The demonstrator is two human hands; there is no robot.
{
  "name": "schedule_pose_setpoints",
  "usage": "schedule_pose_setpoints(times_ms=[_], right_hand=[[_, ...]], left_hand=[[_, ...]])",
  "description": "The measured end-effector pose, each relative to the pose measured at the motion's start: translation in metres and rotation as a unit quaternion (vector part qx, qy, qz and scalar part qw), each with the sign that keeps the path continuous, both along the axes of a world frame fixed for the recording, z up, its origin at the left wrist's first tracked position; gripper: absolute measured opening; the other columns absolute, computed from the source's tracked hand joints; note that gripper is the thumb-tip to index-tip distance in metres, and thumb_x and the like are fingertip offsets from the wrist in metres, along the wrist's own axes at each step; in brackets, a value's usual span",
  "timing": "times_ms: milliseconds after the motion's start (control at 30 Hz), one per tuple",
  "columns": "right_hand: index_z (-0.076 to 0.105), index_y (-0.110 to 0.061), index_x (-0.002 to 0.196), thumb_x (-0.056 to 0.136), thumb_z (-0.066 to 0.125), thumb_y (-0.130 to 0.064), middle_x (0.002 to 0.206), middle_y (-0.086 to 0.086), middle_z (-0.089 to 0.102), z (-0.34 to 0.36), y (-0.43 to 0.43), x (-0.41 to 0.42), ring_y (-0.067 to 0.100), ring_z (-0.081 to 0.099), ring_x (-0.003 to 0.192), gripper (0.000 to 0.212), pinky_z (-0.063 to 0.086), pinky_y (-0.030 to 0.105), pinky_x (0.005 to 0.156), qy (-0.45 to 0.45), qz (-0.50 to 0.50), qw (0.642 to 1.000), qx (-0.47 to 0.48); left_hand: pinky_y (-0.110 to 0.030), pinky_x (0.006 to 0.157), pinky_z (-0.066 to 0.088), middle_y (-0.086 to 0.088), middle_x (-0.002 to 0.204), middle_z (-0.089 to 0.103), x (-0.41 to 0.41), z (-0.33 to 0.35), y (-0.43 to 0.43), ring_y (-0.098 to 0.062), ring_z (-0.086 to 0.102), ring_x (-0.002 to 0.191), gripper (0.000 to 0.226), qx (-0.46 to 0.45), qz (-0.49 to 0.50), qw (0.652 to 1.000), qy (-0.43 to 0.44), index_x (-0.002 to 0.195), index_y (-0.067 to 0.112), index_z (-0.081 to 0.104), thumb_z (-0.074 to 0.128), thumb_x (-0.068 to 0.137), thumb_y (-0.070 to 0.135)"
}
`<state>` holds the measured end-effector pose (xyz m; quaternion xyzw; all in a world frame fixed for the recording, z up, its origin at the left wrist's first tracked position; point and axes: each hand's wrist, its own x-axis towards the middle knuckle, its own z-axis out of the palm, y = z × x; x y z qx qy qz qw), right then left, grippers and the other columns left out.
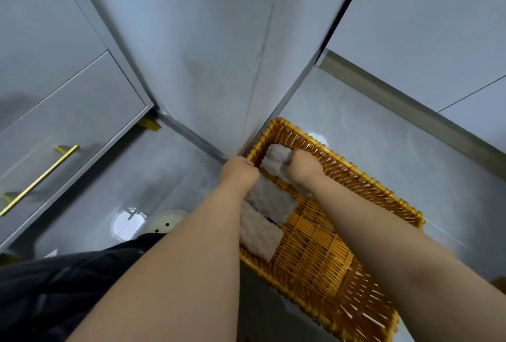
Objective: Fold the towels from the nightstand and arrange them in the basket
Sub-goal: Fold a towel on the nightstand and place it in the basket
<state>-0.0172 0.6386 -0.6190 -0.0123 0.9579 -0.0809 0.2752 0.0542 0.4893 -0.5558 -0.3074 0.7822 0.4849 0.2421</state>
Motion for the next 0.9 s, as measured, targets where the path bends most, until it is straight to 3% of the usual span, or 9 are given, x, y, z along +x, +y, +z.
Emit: schedule_pose_setpoints(times_ms=[100, 267, 400, 467, 533, 633, 700, 900], right_hand=[[0.06, 0.001, 0.113, 0.093, 0.047, -0.011, 0.116, 0.018, 0.063, -0.013, -0.004, -0.01, 0.031, 0.06, 0.107, 0.026, 0.047, 0.032, 0.082, -0.063, 0.003, 0.998, -0.008], [0.061, -0.005, 0.113, 0.094, 0.046, -0.012, 0.116, 0.013, 0.061, -0.034, -0.005, -0.009, 0.03, 0.059, 0.107, 0.026, 0.049, 0.036, 0.091, -0.076, 0.004, 0.997, -0.015], [0.056, -0.007, 0.113, 0.09, 0.053, -0.01, 0.104, 0.011, 0.062, -0.045, 0.012, 0.009, 0.031, 0.062, 0.09, 0.023, 0.054, 0.039, 0.071, 0.133, 0.149, 0.979, 0.045], [0.056, -0.003, 0.121, 0.082, 0.065, -0.008, 0.11, 0.015, 0.062, -0.05, 0.023, 0.019, 0.033, 0.061, 0.095, 0.041, 0.053, 0.04, 0.076, 0.226, 0.263, 0.937, 0.032], [0.052, -0.001, 0.13, 0.081, 0.066, -0.01, 0.126, 0.019, 0.057, -0.054, 0.028, 0.025, 0.036, 0.057, 0.112, 0.052, 0.048, 0.043, 0.092, 0.26, 0.33, 0.908, 0.006], [0.017, -0.011, 0.152, 0.101, 0.037, -0.03, 0.158, 0.012, 0.015, -0.056, 0.024, 0.035, 0.028, 0.016, 0.146, 0.058, 0.013, 0.043, 0.117, 0.114, 0.347, 0.93, 0.032], [-0.006, -0.017, 0.152, 0.102, 0.02, -0.044, 0.16, 0.005, -0.011, -0.061, 0.02, 0.034, 0.022, -0.009, 0.147, 0.063, -0.004, 0.042, 0.117, 0.031, 0.325, 0.943, 0.073], [-0.01, -0.019, 0.152, 0.099, 0.017, -0.053, 0.159, 0.006, -0.017, -0.055, 0.013, 0.036, 0.022, -0.015, 0.146, 0.068, -0.006, 0.043, 0.119, 0.007, 0.303, 0.949, 0.091]], left_hand=[[-0.021, 0.058, 0.037, -0.001, 0.093, 0.056, 0.0, 0.002, 0.0, -0.016, 0.048, 0.089, 0.025, -0.008, -0.029, 1.0, -0.001, 0.098, 0.011, 0.067, 0.045, 0.09, 0.004], [-0.017, 0.055, 0.035, -0.004, 0.09, 0.056, 0.001, 0.0, -0.004, -0.017, 0.052, 0.082, 0.024, 0.008, -0.021, 1.0, -0.004, 0.097, 0.009, 0.067, 0.045, 0.091, 0.005], [-0.028, 0.074, 0.047, -0.003, 0.084, 0.054, 0.001, -0.001, -0.004, -0.024, 0.059, 0.093, 0.018, 0.013, -0.016, 1.0, -0.011, 0.09, 0.011, 0.061, 0.045, 0.091, 0.003], [-0.032, 0.084, 0.05, -0.007, 0.092, 0.058, 0.001, -0.001, -0.004, -0.026, 0.061, 0.099, 0.02, 0.006, -0.013, 1.0, -0.009, 0.092, 0.011, 0.064, 0.045, 0.091, 0.005], [-0.033, 0.089, 0.051, -0.008, 0.097, 0.06, 0.002, -0.001, -0.003, -0.028, 0.061, 0.102, 0.023, 0.004, -0.009, 1.0, -0.006, 0.1, 0.007, 0.068, 0.046, 0.092, 0.006], [-0.038, 0.096, 0.049, -0.013, 0.112, 0.064, 0.002, -0.001, -0.003, -0.029, 0.06, 0.108, 0.027, 0.005, -0.007, 1.0, -0.003, 0.11, 0.005, 0.068, 0.048, 0.093, 0.006], [-0.039, 0.097, 0.048, -0.015, 0.118, 0.063, 0.002, 0.0, -0.003, -0.03, 0.059, 0.11, 0.027, 0.006, -0.011, 1.0, -0.002, 0.111, 0.004, 0.068, 0.048, 0.092, 0.004], [-0.039, 0.097, 0.049, -0.014, 0.115, 0.063, 0.004, -0.001, -0.009, -0.029, 0.06, 0.108, 0.026, 0.023, -0.004, 1.0, -0.009, 0.108, 0.003, 0.068, 0.047, 0.092, 0.003]])
